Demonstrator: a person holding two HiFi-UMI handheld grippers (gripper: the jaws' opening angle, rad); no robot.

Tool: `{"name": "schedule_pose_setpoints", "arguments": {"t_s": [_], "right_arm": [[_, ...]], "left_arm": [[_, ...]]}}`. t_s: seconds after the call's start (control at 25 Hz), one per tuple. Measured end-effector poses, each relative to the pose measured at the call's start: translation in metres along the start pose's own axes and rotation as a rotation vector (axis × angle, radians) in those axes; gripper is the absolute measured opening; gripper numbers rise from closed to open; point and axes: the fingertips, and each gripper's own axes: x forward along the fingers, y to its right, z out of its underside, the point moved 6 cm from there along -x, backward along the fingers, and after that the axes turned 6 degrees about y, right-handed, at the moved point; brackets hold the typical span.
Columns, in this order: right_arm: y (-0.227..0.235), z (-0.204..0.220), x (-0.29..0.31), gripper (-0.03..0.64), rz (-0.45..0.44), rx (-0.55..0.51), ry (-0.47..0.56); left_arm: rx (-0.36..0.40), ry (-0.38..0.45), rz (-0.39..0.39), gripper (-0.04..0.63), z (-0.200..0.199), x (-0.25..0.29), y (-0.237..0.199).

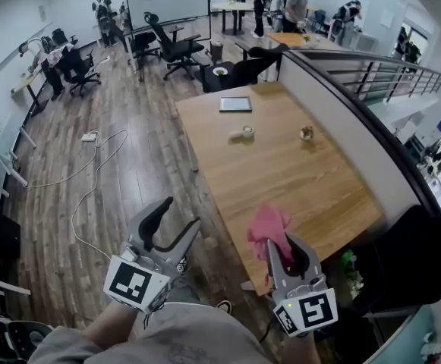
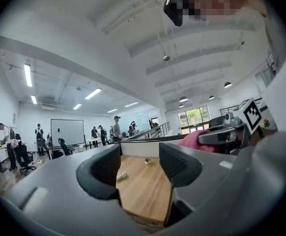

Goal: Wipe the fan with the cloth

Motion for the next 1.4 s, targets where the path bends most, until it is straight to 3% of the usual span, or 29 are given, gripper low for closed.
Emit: {"name": "schedule_pose_setpoints", "arguments": {"t_s": [0.44, 0.6, 1.4], "right_arm": [[0.009, 0.014, 0.065, 0.074, 0.027, -0.006, -0.055], [0.012, 0.024, 0.105, 0.074, 0.043, -0.003, -0.086], [0.005, 0.066, 0.352, 0.074, 0.218, 0.001, -0.238]], "left_arm": [[-0.011, -0.033, 0.022, 0.245, 0.027, 0.039, -0.058], [-0.065, -0.078, 0.025, 0.245, 0.039, 0.06, -0.09], [-0.055, -0.109, 0.137, 0.245, 0.109, 0.165, -0.352]]}}
